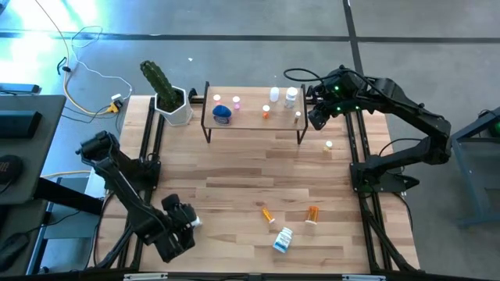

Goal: Pick and place medicine bottles onto shelf by color
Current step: Put the white large pill bottle on the shelf

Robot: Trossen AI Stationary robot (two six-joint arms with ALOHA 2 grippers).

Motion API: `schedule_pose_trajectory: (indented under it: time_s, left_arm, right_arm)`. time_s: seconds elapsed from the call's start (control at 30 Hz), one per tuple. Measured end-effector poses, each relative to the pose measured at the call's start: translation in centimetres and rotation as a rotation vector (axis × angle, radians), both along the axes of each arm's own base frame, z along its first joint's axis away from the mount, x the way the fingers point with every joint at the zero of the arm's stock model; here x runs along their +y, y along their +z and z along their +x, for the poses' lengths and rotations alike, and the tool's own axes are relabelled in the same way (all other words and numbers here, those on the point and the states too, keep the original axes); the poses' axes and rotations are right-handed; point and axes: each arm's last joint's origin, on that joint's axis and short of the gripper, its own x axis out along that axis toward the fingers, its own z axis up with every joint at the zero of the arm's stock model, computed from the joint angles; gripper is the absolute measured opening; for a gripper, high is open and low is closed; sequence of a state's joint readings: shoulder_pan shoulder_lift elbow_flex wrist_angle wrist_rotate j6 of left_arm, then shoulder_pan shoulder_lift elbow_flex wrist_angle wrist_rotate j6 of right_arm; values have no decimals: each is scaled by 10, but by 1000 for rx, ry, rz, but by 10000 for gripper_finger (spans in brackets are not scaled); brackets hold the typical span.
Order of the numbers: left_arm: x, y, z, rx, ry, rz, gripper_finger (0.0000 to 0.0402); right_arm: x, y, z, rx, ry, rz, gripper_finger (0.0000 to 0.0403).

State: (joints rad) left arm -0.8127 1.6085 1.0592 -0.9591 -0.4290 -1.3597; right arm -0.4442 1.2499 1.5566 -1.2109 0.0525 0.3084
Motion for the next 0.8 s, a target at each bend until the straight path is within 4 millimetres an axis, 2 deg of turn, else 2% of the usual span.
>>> schedule_pose_trajectory:
  time_s: [0.33, 0.63, 0.8]
  left_arm:
    - [-5, -8, 4, 2, 5, -11, 225]
    - [-5, -8, 4, 7, 23, -36, 158]
    - [-2, -4, 6, -4, 53, -63, 156]
  right_arm:
    - [0, 0, 0, 5, 0, 3, 151]
    - [0, 0, 0, 5, 0, 3, 151]
    - [0, 0, -1, 7, 0, 4, 151]
